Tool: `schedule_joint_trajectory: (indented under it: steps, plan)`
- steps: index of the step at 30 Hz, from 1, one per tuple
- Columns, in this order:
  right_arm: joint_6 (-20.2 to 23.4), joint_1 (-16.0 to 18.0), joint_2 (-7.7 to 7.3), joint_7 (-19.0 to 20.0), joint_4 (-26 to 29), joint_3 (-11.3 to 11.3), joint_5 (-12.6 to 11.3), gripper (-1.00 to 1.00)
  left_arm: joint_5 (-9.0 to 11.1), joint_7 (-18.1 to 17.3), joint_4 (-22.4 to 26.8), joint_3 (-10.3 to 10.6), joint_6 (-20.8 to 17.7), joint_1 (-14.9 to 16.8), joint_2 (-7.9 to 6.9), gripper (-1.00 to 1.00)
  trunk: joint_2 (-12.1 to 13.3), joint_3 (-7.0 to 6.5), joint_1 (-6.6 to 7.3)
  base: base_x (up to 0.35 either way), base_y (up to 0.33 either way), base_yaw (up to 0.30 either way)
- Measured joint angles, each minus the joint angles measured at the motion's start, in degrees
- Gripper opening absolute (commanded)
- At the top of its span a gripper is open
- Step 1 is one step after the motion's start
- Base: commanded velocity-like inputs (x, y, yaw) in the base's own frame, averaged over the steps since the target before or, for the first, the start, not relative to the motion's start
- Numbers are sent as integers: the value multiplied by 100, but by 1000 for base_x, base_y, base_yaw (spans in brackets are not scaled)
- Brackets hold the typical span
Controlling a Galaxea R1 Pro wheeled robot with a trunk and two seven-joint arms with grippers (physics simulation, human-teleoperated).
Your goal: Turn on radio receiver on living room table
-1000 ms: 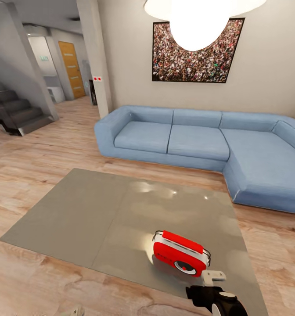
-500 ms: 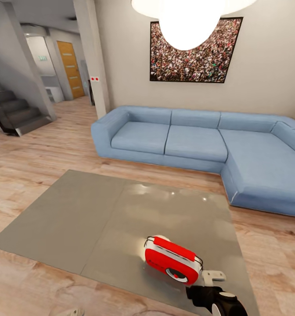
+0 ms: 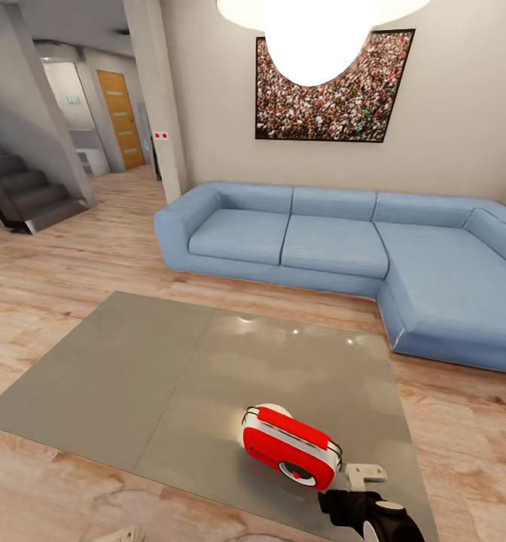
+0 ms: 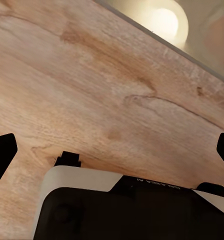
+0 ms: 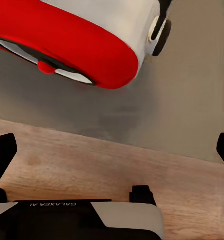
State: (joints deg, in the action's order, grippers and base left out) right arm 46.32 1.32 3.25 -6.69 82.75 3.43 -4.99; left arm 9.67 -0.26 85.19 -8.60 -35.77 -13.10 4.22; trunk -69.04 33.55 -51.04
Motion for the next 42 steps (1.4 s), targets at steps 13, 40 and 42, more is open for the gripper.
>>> schedule_joint_trajectory:
  steps: [13, 40, 42]
  plan:
    - [0, 0, 0, -5, 1, -9, 9, 100, 1, 0, -2, -4, 0, -2, 0, 100, 0, 3, 0, 0, -20, 14]
    - [-9, 0, 0, -11, 4, -2, 32, 100, -1, 17, 6, -8, 0, 0, -7, 100, 0, 27, 0, 0, 0, 19]
    - [-9, 0, 0, -9, 4, -1, 28, 100, 0, 17, 8, -7, 0, 0, -8, 100, 0, 27, 0, 0, 0, 0]
